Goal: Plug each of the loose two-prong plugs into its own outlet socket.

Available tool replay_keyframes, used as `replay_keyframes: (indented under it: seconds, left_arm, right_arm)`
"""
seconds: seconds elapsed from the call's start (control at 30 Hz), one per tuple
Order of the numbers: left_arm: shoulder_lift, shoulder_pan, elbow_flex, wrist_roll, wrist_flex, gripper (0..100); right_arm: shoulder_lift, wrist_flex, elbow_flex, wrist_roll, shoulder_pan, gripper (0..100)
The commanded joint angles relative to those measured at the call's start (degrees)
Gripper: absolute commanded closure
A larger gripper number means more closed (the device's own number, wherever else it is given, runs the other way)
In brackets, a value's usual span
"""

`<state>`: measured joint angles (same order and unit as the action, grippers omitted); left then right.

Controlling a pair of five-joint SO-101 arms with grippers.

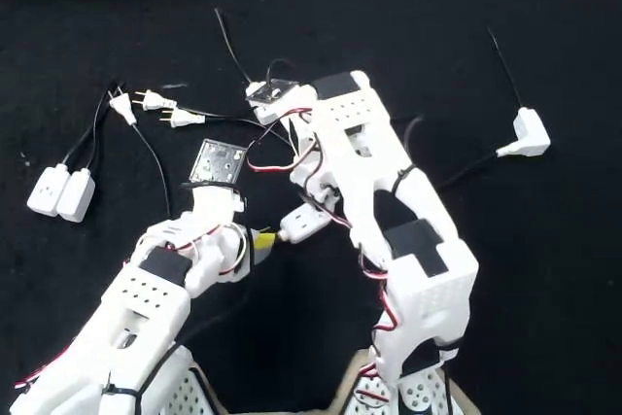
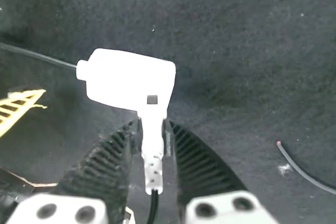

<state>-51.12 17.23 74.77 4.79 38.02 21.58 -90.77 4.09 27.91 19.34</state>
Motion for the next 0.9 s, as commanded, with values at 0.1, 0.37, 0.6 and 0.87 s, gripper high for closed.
replay_keyframes:
  seconds: [0.1, 0.37, 0.6, 0.87]
  left_arm:
    - [-0.35, 0.40, -1.10, -0.35, 0.18, 73]
    - [-0.44, 0.40, -1.19, -0.35, 0.18, 73]
    - [-0.44, 0.40, -1.19, -0.35, 0.18, 73]
    - [-0.44, 0.40, -1.19, -0.35, 0.18, 73]
  right_arm:
    - [0.40, 0.00, 1.89, -1.05, -0.09, 98.8]
    - [0.84, 0.26, 1.98, -2.64, 3.87, 98.8]
    - [0.84, 2.11, 1.98, -2.37, 4.57, 98.8]
    - [0.84, 2.20, 4.18, -2.29, 7.38, 98.8]
